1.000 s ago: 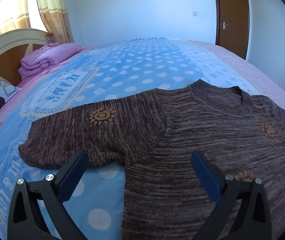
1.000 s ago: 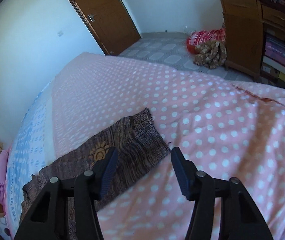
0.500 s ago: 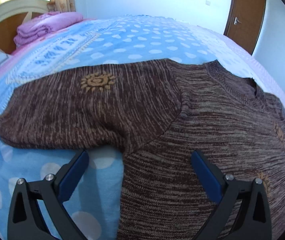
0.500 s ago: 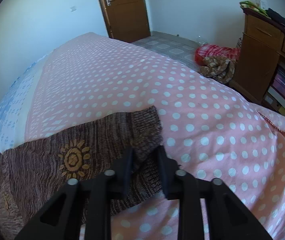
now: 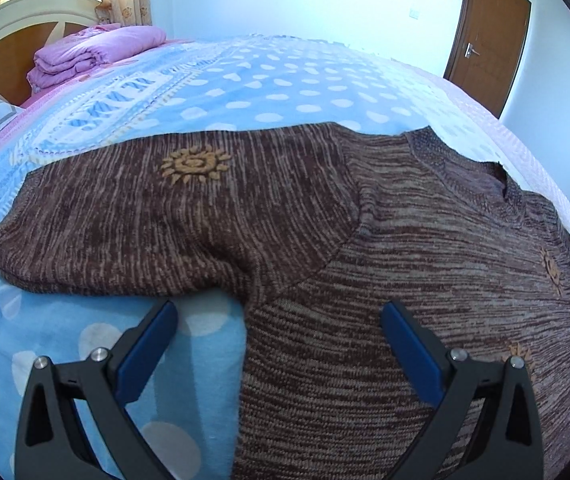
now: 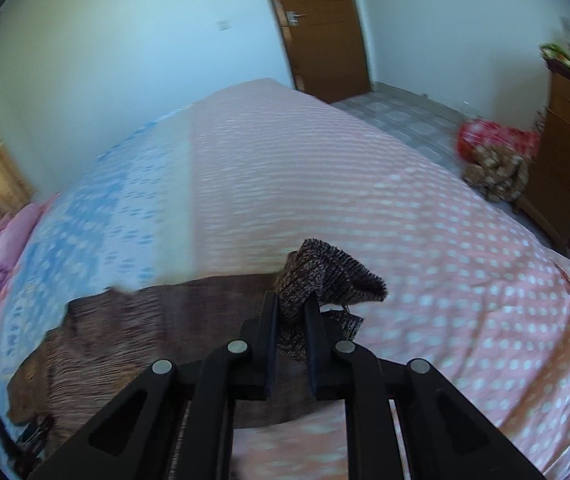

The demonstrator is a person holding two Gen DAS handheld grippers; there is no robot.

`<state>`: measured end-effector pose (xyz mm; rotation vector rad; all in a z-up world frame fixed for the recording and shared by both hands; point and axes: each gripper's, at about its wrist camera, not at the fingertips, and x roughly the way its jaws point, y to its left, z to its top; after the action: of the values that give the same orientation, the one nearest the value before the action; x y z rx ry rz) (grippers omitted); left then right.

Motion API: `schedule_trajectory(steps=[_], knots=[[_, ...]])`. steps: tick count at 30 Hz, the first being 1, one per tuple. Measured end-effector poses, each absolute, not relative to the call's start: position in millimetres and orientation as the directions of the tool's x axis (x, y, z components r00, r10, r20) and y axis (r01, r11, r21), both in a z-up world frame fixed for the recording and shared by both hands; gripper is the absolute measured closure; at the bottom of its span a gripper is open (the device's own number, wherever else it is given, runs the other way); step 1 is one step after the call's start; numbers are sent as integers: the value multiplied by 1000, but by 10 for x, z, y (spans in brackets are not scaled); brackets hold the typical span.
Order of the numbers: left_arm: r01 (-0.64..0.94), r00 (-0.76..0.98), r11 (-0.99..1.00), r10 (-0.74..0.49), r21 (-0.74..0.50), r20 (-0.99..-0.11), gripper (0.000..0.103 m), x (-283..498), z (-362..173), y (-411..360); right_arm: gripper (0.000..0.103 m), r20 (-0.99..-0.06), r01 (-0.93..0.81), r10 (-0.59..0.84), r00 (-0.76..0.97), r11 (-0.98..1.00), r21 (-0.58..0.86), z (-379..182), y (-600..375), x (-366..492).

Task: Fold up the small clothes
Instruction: 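Lift the sleeve with the right tool and fold it across the sweater body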

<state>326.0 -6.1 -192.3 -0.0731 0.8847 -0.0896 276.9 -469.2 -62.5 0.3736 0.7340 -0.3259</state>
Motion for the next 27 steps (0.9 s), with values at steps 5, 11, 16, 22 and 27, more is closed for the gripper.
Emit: schedule_trajectory(steps=[5, 11, 16, 22, 27], knots=[[49, 634, 993, -111, -104, -765, 0, 3263, -1921, -60, 91, -692, 274, -24, 722, 928, 253, -643, -3949, 3099], [52, 641, 991, -130, -126, -756, 0, 3257, -1917, -34, 92, -699, 116, 157, 698, 938, 326, -899, -2812, 3581], [54, 644, 990, -134, -130, -754, 0, 3259, -1919, -29, 91, -696, -1, 290, 657, 923, 384, -1239, -2053, 3844], [57, 648, 988, -148, -146, -747, 0, 3254, -1921, -13, 60, -657, -93, 449, 605, 860, 502, -1536, -1814, 4024], [58, 650, 987, -154, -153, -744, 0, 3252, -1920, -10, 54, -614, -81, 440, 655, 849, 522, -1458, -2043, 3828]])
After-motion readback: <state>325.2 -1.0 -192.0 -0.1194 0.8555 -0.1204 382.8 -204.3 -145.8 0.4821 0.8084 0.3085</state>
